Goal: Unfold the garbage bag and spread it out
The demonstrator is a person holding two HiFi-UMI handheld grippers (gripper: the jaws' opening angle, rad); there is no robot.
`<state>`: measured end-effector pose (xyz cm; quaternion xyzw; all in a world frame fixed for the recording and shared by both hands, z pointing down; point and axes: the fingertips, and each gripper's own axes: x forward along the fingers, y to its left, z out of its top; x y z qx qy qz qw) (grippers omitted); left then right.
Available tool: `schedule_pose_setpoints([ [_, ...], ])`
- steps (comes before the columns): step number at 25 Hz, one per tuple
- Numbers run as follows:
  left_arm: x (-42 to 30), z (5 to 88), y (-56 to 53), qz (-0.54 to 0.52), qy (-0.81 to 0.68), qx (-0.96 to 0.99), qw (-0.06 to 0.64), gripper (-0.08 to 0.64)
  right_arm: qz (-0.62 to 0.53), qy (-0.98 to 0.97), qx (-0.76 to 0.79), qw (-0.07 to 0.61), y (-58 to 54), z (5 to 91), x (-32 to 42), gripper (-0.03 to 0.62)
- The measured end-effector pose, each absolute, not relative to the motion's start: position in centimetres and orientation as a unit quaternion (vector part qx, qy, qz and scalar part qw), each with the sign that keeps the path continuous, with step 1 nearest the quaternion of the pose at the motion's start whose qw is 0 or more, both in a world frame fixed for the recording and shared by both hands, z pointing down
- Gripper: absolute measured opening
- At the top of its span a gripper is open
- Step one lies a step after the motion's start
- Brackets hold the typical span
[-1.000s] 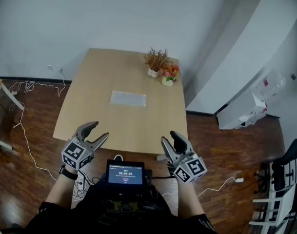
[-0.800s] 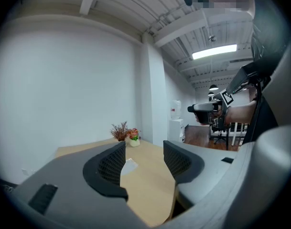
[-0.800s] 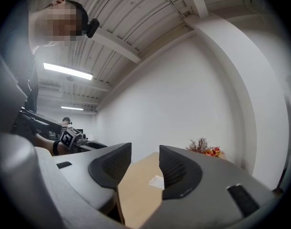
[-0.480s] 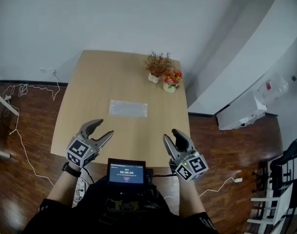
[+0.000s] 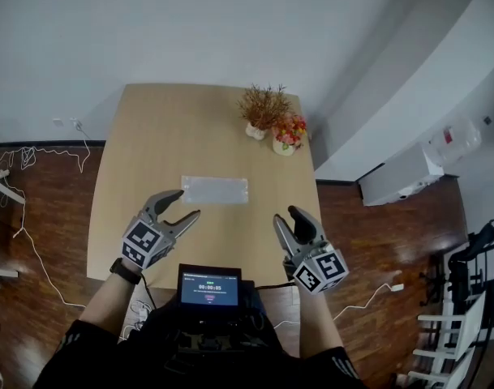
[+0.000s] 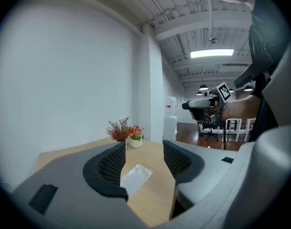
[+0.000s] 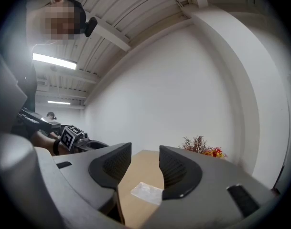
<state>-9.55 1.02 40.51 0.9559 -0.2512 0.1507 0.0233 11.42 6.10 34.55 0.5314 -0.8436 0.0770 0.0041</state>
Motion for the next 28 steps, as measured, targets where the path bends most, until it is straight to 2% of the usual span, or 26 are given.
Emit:
schedule_pose_setpoints([
  [14,-2.6,46.7,-6.2,0.201,-0.235,0.949,0.056,0.228,0.097,-0.850,0.518,0.020,-2.2,37.6,13.3,0.218],
  [28,5.9,61.3,-8.6,0.324,-0.149,0.926,0.124,0.219,0.151,-0.844,0.507,0.089,-7.7,45.2,15.1,0.210],
])
